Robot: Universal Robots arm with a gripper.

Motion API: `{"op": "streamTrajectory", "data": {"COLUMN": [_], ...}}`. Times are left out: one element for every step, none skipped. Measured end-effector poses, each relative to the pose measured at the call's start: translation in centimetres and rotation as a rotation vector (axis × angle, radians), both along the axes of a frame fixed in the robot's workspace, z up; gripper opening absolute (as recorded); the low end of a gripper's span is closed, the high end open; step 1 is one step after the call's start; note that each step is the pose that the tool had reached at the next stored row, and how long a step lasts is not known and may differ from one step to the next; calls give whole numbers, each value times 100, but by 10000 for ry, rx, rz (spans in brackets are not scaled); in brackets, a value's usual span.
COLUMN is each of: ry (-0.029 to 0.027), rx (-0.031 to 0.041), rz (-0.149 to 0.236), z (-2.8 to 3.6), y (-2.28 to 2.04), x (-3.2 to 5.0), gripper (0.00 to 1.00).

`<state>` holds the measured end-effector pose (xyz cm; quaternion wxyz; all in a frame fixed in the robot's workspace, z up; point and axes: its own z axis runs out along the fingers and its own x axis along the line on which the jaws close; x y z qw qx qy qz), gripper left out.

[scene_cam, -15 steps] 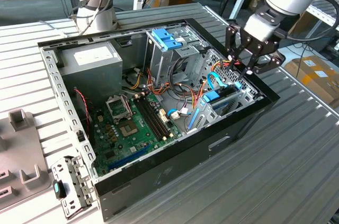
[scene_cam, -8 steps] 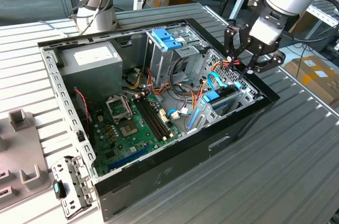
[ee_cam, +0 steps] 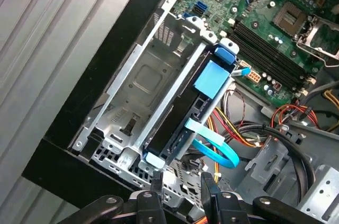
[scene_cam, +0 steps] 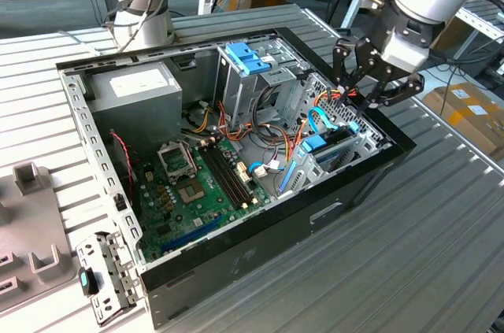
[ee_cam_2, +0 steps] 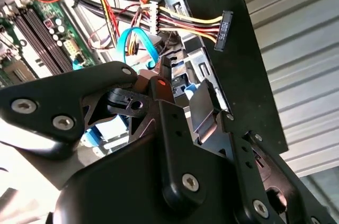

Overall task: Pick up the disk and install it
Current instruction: 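Insert the second disk wire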

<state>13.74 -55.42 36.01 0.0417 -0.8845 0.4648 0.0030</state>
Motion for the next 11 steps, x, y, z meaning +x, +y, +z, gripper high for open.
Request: {"op": "streamTrajectory", "data": {"ry": [-53, -83, -111, -141, -165, -201, -253, -288, -324, -349, -372], "rx": [0, 0, 0, 1, 1, 2, 3, 3, 4, 3, 3], "rz": [264, 411, 554, 711, 853, 1063, 1369, 1600, 1831, 1986, 2128], "z": [-2, -3, -4, -5, -6, -7, -9, -10, -11, -11, -12], "y": [0, 0, 0, 0, 0, 0, 0, 0, 0, 0, 0], "x": [0, 0, 0, 0, 0, 0, 0, 0, 0, 0, 0], "gripper": [42, 42, 42, 42, 42, 42, 42, 42, 42, 42, 42]}}
